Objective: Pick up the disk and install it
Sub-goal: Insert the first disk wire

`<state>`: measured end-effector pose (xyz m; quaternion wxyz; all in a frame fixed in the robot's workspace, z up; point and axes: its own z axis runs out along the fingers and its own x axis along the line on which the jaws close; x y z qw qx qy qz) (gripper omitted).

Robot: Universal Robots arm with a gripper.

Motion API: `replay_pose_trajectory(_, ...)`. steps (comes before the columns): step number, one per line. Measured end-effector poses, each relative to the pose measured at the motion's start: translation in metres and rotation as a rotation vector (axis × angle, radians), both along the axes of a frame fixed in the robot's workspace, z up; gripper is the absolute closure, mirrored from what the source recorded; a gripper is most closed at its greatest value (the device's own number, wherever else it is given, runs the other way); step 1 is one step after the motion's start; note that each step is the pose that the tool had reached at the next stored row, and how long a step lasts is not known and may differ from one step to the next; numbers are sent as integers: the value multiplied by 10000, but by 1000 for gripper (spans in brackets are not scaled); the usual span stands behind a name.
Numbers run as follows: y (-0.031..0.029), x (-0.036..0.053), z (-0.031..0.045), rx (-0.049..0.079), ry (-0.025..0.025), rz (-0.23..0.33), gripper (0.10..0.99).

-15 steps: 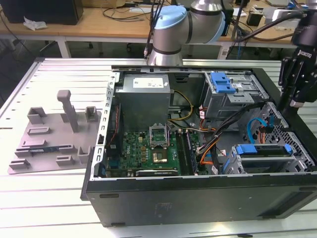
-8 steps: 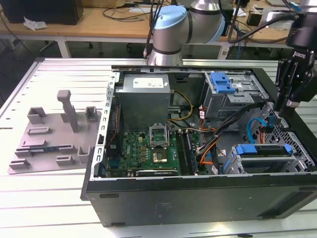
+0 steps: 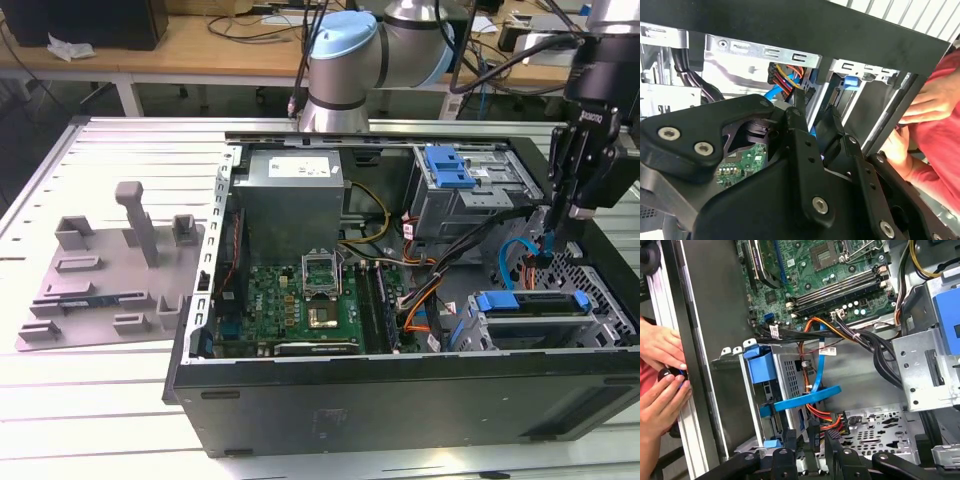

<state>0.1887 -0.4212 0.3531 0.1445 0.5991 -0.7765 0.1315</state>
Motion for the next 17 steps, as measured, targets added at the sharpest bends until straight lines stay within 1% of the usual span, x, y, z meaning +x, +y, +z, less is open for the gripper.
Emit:
replay_pose_trajectory(2, 1, 0, -34, -6, 0, -1, 725)
replay_pose_trajectory(9, 7, 0, -81, -7, -1, -17, 725)
replay_pose_trajectory(14, 11, 0, -93, -23, -1, -16, 725)
replay_pose_trajectory(16, 11, 0, -99, -28, -1, -16, 741)
replay_pose_trajectory(17, 11, -2, -102, -32, 0, -15, 808)
